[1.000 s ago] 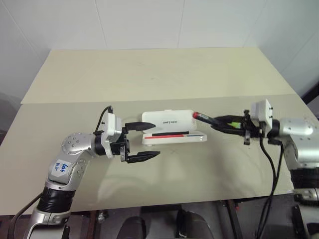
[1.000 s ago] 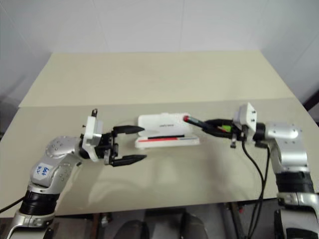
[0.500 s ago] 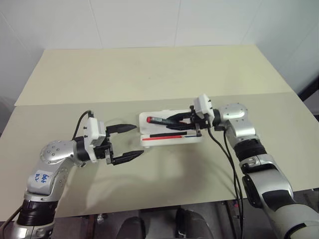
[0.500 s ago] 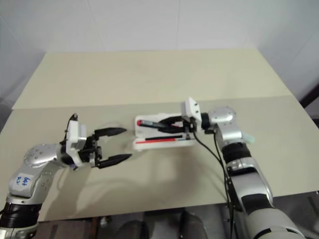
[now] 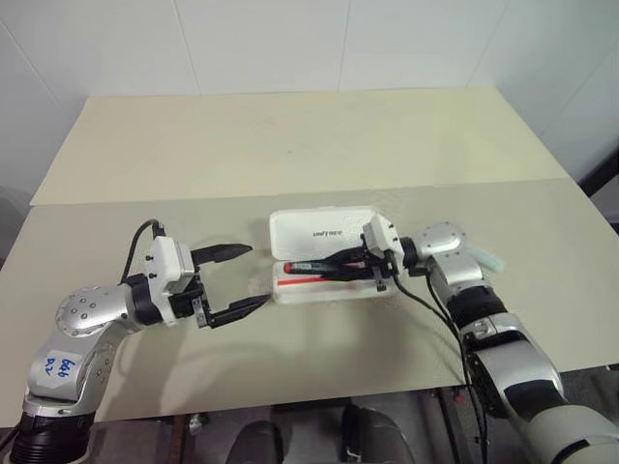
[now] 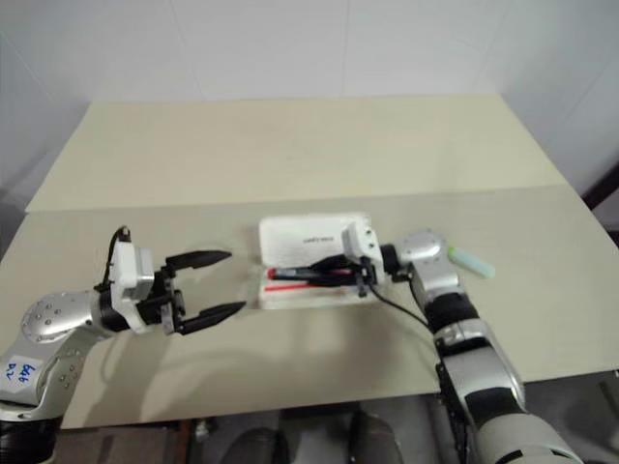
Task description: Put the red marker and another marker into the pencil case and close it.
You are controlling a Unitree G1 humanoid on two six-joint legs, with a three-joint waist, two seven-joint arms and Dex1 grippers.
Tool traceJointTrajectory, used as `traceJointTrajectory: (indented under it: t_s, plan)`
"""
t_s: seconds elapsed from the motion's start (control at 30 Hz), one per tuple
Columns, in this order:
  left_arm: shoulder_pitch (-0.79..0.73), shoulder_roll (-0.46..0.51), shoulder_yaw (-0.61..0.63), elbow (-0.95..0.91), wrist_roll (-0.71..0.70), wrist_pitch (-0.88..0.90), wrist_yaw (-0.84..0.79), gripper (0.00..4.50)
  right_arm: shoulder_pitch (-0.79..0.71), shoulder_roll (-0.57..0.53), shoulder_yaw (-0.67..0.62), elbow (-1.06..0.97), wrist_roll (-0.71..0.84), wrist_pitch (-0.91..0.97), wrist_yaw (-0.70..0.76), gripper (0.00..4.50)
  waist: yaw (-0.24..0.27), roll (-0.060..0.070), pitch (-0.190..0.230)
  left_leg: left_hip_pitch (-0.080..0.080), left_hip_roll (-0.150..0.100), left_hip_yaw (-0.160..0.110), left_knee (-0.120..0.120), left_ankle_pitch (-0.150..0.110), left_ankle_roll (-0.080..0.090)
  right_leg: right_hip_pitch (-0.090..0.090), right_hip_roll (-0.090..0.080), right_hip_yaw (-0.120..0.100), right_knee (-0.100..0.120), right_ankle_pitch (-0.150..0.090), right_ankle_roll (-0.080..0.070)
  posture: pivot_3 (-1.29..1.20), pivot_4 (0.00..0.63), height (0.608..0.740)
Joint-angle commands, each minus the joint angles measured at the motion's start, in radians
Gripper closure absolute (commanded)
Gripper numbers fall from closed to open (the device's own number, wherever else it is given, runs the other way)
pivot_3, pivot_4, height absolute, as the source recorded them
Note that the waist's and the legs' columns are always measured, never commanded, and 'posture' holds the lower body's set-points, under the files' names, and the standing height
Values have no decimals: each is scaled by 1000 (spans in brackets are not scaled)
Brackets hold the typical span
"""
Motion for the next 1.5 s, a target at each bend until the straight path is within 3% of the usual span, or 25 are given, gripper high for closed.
traceJointTrajectory:
  t_s: [0.03, 0.2, 0.53, 0.9, 1.27, 1.5]
  plan:
    - [21, 0, 7, -64, -17, 10, 26, 0, 43, -11, 19, -94, 9, 31, 36, 3837, 0, 0, 0, 0, 0, 0, 0, 0, 0, 0, 0, 0, 0, 0, 0, 0, 150, 740]
    - [42, -2, 8, -84, -22, 21, 43, 0, 59, 0, 32, -108, -9, 18, -13, 3837, 0, 0, 0, 0, 0, 0, 0, 0, 0, 0, 0, 0, 0, 0, 0, 0, 150, 740]
    - [22, -7, -2, -63, -20, 17, 50, 0, -44, 27, 2, 60, -68, -95, -122, 3837, -2, 0, 0, 1, 0, 1, 0, 0, 0, 0, 0, 1, 0, 0, 0, 0, 150, 740]
    - [7, -2, -1, -28, -8, -2, 30, 0, -90, -20, 47, 210, -185, -278, -97, 3837, -1, 0, 0, 0, 0, 1, 0, 0, 0, 0, 0, 0, 0, 0, 0, 0, 150, 740]
    - [7, -6, -17, -29, 1, -19, 32, 0, -93, -9, 17, 177, -145, -246, -71, 45, -2, 0, 0, 0, 0, 0, 0, 0, 0, 0, 0, 0, 0, 0, 0, 0, 150, 740]
    - [-5, -8, -25, -15, 5, -27, 31, 0, -72, 2, -3, 76, -60, -148, -10, 45, -2, 1, 0, 0, 0, 0, 0, 0, 0, 0, 0, 0, 0, 0, 0, 0, 150, 740]
